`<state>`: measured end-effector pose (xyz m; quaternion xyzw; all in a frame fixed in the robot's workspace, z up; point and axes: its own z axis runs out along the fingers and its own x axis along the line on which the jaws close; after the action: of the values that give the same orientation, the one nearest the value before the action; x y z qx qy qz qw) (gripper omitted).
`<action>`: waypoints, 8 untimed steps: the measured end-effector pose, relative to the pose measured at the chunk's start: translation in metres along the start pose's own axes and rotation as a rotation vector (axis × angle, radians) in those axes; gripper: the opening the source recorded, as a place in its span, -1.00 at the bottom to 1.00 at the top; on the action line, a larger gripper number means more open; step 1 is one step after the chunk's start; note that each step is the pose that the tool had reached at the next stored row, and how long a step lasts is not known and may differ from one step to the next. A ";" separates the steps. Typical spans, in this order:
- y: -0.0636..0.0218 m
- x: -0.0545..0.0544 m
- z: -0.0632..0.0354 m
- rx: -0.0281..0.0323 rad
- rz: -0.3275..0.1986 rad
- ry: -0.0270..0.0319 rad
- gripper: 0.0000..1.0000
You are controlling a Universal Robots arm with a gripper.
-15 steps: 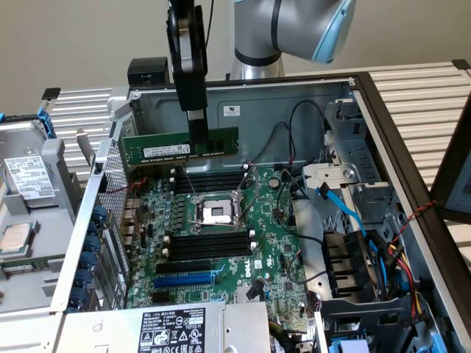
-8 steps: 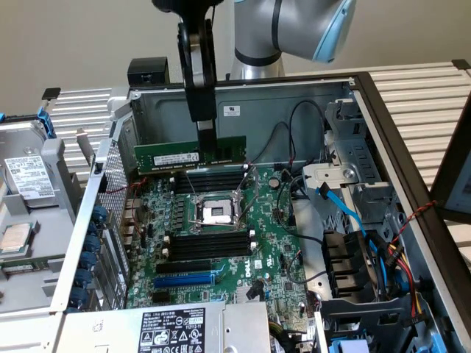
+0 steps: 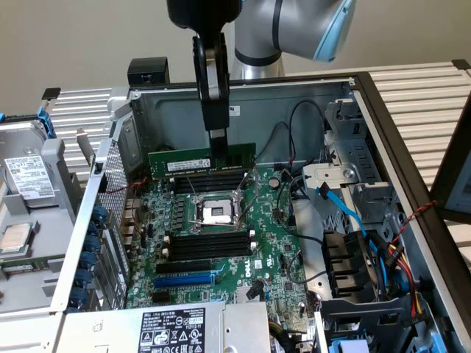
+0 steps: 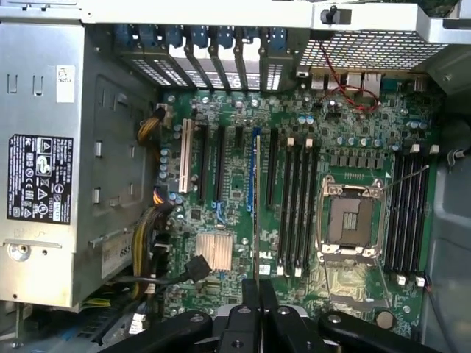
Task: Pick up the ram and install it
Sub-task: 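Insert the ram into the slot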
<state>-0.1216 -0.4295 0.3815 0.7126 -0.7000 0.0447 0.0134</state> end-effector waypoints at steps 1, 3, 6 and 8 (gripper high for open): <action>-0.0014 -0.001 0.0018 -0.0001 0.001 -0.0003 -0.76; -0.0039 -0.002 0.0055 -0.0005 0.004 -0.0009 -0.76; -0.0064 -0.003 0.0110 -0.0020 0.016 -0.0007 -0.76; -0.0073 -0.004 0.0147 -0.0026 0.023 -0.0007 -0.76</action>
<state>-0.1137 -0.4269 0.3669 0.7046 -0.7082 0.0437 0.0136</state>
